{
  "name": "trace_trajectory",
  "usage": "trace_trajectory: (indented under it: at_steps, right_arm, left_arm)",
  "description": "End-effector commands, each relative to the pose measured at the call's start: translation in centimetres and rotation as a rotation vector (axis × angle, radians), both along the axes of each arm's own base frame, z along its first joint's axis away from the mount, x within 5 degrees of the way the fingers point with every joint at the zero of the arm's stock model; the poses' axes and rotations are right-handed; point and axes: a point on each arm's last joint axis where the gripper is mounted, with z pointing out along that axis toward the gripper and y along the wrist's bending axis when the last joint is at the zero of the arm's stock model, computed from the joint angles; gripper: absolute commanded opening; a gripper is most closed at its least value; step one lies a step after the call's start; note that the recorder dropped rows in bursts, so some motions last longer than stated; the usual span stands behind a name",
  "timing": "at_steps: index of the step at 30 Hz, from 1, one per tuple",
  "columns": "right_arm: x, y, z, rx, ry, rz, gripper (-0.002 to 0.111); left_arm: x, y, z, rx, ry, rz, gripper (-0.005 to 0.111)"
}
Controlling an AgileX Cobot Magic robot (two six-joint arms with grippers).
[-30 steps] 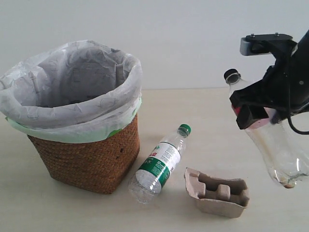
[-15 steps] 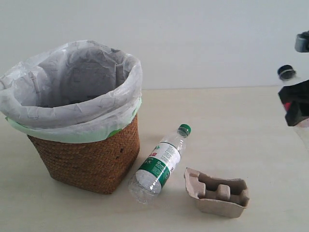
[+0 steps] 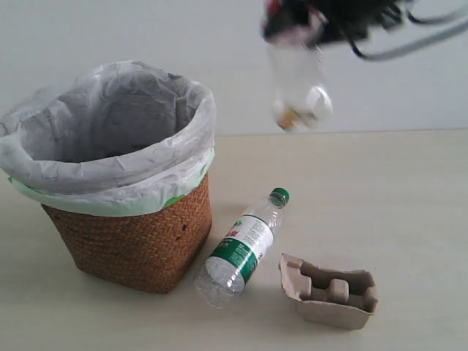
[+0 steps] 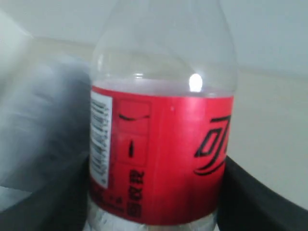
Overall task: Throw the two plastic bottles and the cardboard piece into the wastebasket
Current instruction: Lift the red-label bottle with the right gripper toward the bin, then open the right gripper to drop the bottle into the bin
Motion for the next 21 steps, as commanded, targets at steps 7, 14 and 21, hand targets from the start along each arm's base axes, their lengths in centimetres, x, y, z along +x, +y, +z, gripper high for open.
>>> trace_trajectory:
  at_steps: [7, 14, 21]
  right_arm:
    - [-0.5, 3.9, 5.8, -0.117, 0.043, -0.092, 0.079]
    - [0.1, 2.8, 4.7, -0.286, 0.047, -0.160, 0.075]
    - [0.9, 1.5, 3.2, -0.475, 0.005, -0.225, 0.075]
  left_arm:
    - [0.0, 0.0, -0.1, -0.007, 0.000, 0.005, 0.006]
    - [0.0, 0.0, -0.1, -0.007, 0.000, 0.005, 0.006]
    - [0.0, 0.0, -0.1, -0.007, 0.000, 0.005, 0.006]
